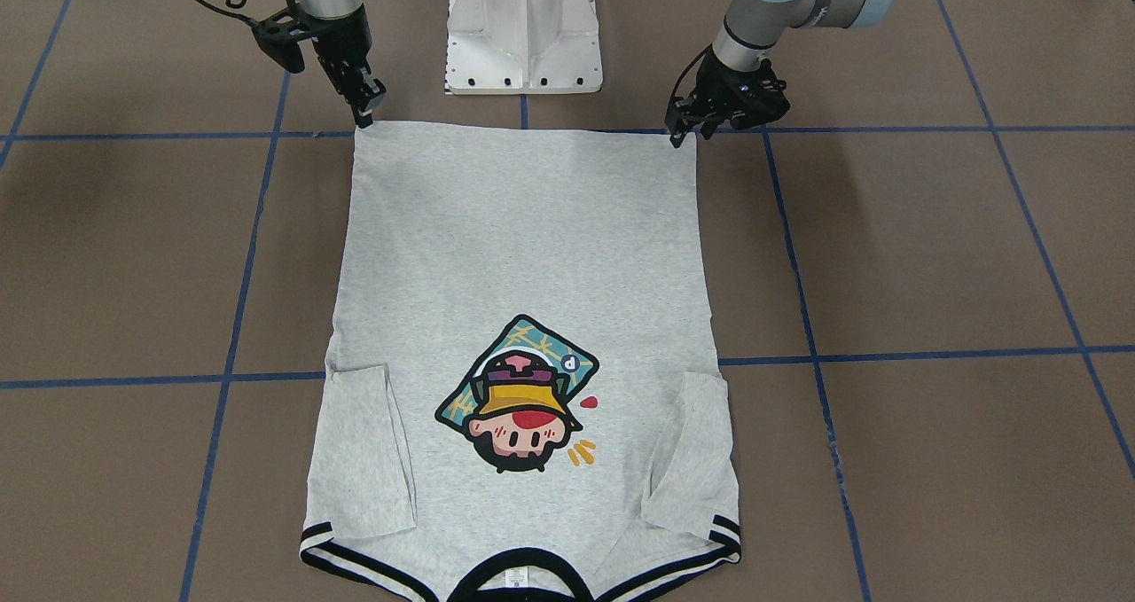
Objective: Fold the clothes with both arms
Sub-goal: 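Lower the left gripper to the hem corner nearest the robot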
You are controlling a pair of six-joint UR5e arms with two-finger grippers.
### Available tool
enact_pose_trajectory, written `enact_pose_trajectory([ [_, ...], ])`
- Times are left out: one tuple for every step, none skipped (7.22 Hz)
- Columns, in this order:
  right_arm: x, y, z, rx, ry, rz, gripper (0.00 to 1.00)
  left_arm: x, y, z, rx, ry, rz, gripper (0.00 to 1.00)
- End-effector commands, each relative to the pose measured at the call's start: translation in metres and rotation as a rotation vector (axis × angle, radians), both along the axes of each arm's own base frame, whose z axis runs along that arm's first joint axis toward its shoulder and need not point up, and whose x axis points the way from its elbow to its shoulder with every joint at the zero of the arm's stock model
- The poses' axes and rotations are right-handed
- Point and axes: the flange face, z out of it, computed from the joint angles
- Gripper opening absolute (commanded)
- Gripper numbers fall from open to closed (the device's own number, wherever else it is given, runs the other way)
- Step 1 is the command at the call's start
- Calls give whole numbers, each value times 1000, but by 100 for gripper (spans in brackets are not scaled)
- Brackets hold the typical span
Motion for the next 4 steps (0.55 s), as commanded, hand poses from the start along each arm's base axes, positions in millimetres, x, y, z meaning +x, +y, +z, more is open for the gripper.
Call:
enact_pose_trajectory([
  [0, 0, -1, 0, -1, 0, 0, 2, 4, 1, -2, -2, 8, 62],
  [1, 0, 2, -2, 4, -1, 0, 2, 5, 1, -2, -2, 9, 45],
  [1, 0, 1, -1, 2, -1, 0, 2, 5, 2, -4, -4, 9, 10],
  [1, 0, 1, -1, 2, 0, 0, 1, 5, 3, -4, -6, 8, 0],
])
